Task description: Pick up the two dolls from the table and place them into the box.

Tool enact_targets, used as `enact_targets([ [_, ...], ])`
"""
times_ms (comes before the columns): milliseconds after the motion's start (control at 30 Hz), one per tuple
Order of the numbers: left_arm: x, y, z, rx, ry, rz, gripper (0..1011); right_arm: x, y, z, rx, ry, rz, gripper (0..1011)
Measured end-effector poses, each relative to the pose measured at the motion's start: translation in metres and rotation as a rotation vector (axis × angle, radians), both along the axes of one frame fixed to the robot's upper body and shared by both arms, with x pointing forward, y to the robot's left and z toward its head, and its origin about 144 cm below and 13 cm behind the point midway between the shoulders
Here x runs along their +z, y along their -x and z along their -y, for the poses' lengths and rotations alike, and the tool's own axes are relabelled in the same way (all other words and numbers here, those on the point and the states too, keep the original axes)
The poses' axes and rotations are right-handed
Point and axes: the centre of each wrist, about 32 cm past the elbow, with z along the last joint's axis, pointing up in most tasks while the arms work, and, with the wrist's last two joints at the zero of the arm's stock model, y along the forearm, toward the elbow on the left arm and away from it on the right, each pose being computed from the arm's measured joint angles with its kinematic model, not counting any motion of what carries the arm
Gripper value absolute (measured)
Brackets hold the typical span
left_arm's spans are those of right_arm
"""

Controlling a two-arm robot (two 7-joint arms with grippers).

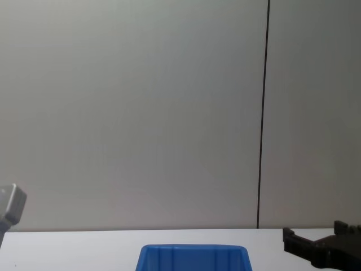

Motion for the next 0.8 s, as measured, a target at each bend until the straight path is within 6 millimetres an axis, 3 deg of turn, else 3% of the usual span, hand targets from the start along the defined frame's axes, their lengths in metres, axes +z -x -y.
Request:
enact_targets([
  [800,0.038,-0.006,0.011,-0.103,0.005,0.196,450,0.0,0.0,0.0,0.0,0.0,0.0,1001],
])
